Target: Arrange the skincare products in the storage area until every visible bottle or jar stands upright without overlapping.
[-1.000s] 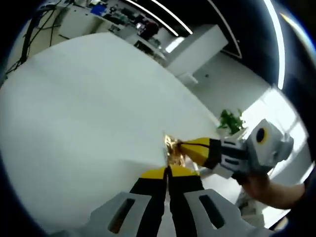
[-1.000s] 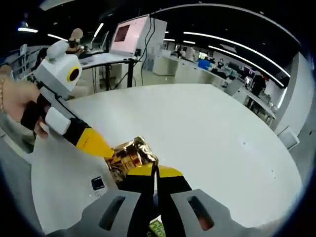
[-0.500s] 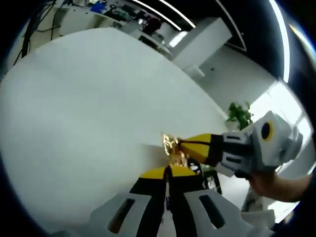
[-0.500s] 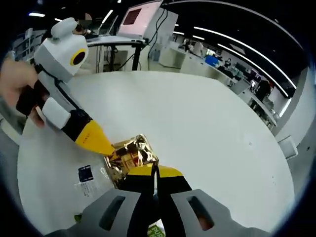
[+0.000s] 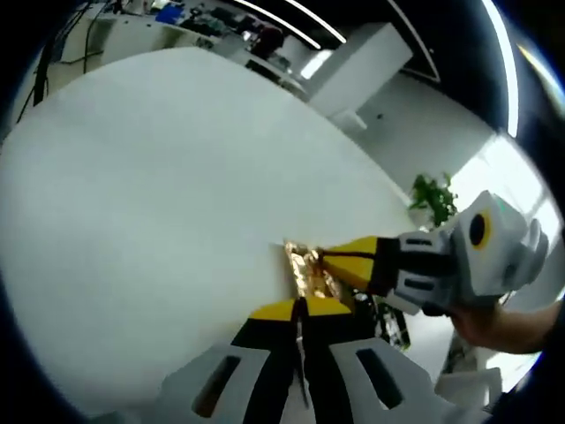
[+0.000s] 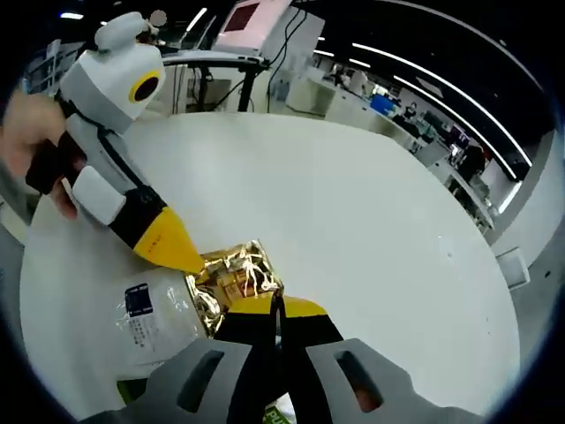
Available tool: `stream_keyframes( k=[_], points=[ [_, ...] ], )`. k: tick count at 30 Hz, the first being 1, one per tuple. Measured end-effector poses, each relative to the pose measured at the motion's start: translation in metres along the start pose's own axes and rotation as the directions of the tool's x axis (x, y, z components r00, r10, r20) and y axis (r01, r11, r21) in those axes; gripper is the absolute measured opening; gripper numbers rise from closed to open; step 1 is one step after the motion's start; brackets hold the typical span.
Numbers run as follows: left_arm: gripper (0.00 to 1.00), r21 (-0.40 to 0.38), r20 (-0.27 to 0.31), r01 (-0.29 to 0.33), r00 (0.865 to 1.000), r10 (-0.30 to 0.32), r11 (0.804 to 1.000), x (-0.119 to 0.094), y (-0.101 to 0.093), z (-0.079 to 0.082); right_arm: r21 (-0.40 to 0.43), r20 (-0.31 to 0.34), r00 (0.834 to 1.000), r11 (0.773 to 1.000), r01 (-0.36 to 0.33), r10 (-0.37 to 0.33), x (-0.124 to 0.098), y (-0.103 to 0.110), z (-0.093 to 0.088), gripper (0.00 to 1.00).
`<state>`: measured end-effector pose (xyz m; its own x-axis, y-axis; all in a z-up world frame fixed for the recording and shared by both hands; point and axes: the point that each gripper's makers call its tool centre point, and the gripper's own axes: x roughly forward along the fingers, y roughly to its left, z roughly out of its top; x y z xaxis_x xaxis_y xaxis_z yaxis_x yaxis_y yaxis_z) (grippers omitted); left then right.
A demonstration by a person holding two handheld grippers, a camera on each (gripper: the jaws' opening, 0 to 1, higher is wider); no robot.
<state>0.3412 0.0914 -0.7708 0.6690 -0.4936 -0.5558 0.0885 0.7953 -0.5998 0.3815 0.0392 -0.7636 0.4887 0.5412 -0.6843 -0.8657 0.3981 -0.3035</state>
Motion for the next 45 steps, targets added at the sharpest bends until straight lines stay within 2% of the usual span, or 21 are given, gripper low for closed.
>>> stream_keyframes(
  k=[8, 12, 14, 15, 17, 18, 19, 21, 24, 25, 26, 27, 29, 32, 34, 35, 37, 39, 42, 45],
  points=[
    [0.07, 0.024, -0.002, 0.002, 1.0, -0.002, 1.0, 0.001, 0.002, 0.001, 0.0, 0.0, 1.0, 1.0, -0.002, 0.002, 0.002, 0.0, 0.0, 0.01],
    [0.05, 0.072, -0.017, 0.017, 1.0, -0.016, 0.997, -0.003, -0.001, 0.001, 0.0, 0.002, 1.0, 1.0, -0.004, 0.004, 0.003, -0.001, 0.001, 0.01],
    [0.07, 0.152, -0.019, -0.004, 1.0, 0.007, 0.988, -0.009, 0.003, 0.006, 0.01, 0.003, 1.0, 1.0, -0.004, 0.004, 0.003, -0.002, 0.001, 0.01],
    [0.08, 0.164, -0.018, -0.016, 1.0, 0.019, 0.986, -0.01, 0.007, 0.007, 0.011, 0.003, 1.0, 1.0, -0.003, 0.003, 0.003, -0.001, 0.001, 0.01],
    [0.08, 0.242, -0.012, -0.045, 0.999, 0.05, 0.969, -0.015, 0.013, 0.014, 0.011, 0.004, 1.0, 1.0, 0.001, -0.001, 0.003, -0.002, 0.001, 0.01],
    [0.07, 0.305, -0.003, -0.039, 0.999, 0.042, 0.951, -0.017, 0.01, 0.021, 0.013, 0.004, 1.0, 1.0, 0.003, -0.003, 0.003, -0.002, 0.001, 0.01],
    [0.07, 0.335, 0.005, -0.038, 0.999, 0.038, 0.942, -0.017, 0.009, 0.025, 0.017, 0.004, 1.0, 1.0, 0.006, -0.006, 0.003, -0.002, 0.001, 0.01],
    [0.08, 0.423, 0.012, -0.023, 1.0, 0.02, 0.906, -0.014, -0.002, 0.032, 0.022, 0.003, 1.0, 1.0, 0.008, -0.008, 0.003, -0.002, 0.001, 0.01],
    [0.1, 0.556, 0.003, 0.01, 1.0, -0.014, 0.831, -0.006, -0.023, 0.036, 0.03, 0.002, 1.0, 0.999, 0.012, -0.012, 0.003, -0.002, 0.001, 0.01],
    [0.11, 0.607, -0.016, 0.023, 1.0, -0.016, 0.794, -0.002, -0.032, 0.033, 0.031, -0.001, 1.0, 0.999, 0.013, -0.013, 0.003, -0.003, 0.001, 0.01],
    [0.12, 0.621, -0.022, 0.025, 1.0, -0.015, 0.783, 0.0, -0.034, 0.032, 0.031, -0.002, 1.0, 0.999, 0.014, -0.014, 0.003, -0.002, 0.0, 0.01],
    [0.13, 0.658, -0.04, 0.037, 0.999, -0.014, 0.752, 0.007, -0.035, 0.029, 0.032, -0.003, 1.0, 0.999, 0.015, -0.014, 0.003, -0.002, 0.0, 0.01],
    [0.14, 0.701, -0.068, 0.047, 0.998, 0.001, 0.711, 0.016, -0.034, 0.024, 0.037, -0.006, 1.0, 0.999, 0.016, -0.016, 0.003, -0.003, 0.0, 0.01],
    [0.14, 0.728, -0.085, 0.048, 0.996, 0.021, 0.684, 0.026, -0.033, 0.017, 0.039, -0.009, 1.0, 0.999, 0.018, -0.017, 0.003, -0.002, -0.001, 0.01],
    [0.14, 0.761, -0.1, 0.033, 0.993, 0.067, 0.647, 0.028, -0.024, 0.013, 0.039, -0.01, 1.0, 0.999, 0.015, -0.014, 0.003, -0.003, -0.001, 0.01],
    [0.15, 0.762, -0.1, 0.035, 0.993, 0.064, 0.646, 0.029, -0.024, 0.012, 0.038, -0.01, 1.0, 0.999, 0.013, -0.013, 0.003, -0.003, -0.001, 0.01],
    [0.16, 0.75, -0.094, 0.038, 0.994, 0.049, 0.66, 0.029, -0.025, 0.014, 0.039, -0.009, 1.0, 0.999, 0.014, -0.013, 0.003, -0.003, -0.001, 0.01],
    [0.17, 0.758, -0.097, 0.042, 0.994, 0.048, 0.651, 0.029, -0.026, 0.013, 0.042, -0.007, 1.0, 0.999, 0.015, -0.015, 0.003, -0.003, -0.001, 0.01],
    [0.17, 0.752, -0.108, 0.051, 0.993, 0.046, 0.657, 0.029, -0.025, 0.013, 0.03, 0.012, 1.0, 0.999, 0.019, -0.019, 0.003, -0.003, 0.001, 0.02],
    [0.18, 0.748, -0.117, 0.057, 0.992, 0.046, 0.662, 0.03, -0.025, 0.013, 0.019, 0.035, 0.998, 0.998, 0.055, -0.055, 0.0, -0.011, 0.004, 0.06]
  ],
)
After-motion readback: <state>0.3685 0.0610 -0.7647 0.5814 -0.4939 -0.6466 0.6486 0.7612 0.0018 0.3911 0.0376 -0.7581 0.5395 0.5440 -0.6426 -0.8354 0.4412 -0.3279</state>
